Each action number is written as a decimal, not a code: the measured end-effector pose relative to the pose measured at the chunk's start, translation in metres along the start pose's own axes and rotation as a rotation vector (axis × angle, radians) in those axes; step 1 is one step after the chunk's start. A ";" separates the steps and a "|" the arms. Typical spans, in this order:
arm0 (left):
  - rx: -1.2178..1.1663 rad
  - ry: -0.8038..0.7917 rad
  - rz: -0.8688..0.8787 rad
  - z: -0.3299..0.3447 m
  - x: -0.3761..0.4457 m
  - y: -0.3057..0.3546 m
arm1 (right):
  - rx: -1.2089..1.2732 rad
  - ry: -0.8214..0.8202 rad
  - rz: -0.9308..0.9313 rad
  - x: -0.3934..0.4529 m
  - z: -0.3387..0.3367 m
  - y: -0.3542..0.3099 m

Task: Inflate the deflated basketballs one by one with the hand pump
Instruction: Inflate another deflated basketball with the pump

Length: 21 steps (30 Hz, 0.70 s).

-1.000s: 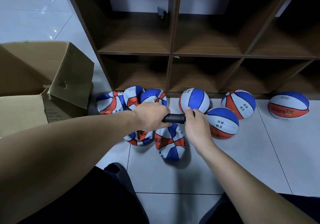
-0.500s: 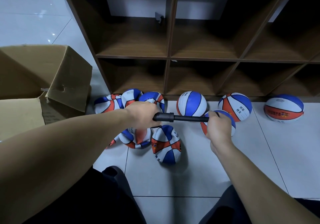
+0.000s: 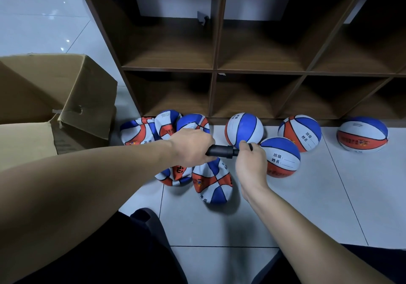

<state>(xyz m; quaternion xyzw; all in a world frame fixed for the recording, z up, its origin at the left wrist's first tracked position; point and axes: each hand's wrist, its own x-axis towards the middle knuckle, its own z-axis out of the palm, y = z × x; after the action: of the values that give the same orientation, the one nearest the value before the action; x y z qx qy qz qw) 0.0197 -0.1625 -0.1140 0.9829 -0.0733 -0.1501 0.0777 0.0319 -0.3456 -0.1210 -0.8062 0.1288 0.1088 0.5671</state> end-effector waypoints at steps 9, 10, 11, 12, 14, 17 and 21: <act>-0.026 -0.014 0.014 0.002 0.005 -0.002 | -0.156 -0.101 -0.101 0.004 -0.002 0.000; -0.034 -0.005 0.014 0.002 0.006 -0.002 | -0.157 -0.093 -0.110 0.006 -0.004 -0.001; -0.045 -0.001 0.011 0.002 0.007 -0.003 | -0.159 -0.079 -0.114 0.008 -0.007 -0.001; -0.060 -0.006 0.005 0.002 0.006 -0.005 | -0.161 -0.058 -0.111 0.011 -0.012 -0.001; -0.087 -0.039 -0.025 0.000 0.005 -0.015 | -0.155 0.000 -0.078 0.022 -0.023 0.001; -0.091 -0.061 -0.076 -0.001 0.000 -0.027 | -0.085 0.077 0.033 0.039 -0.043 0.006; -0.099 -0.046 -0.085 0.001 -0.002 -0.023 | -0.032 0.098 0.098 0.049 -0.050 0.004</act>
<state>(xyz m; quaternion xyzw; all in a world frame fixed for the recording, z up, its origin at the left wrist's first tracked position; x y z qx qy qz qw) 0.0206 -0.1403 -0.1188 0.9763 -0.0259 -0.1793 0.1180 0.0787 -0.3979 -0.1238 -0.8123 0.1939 0.0988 0.5411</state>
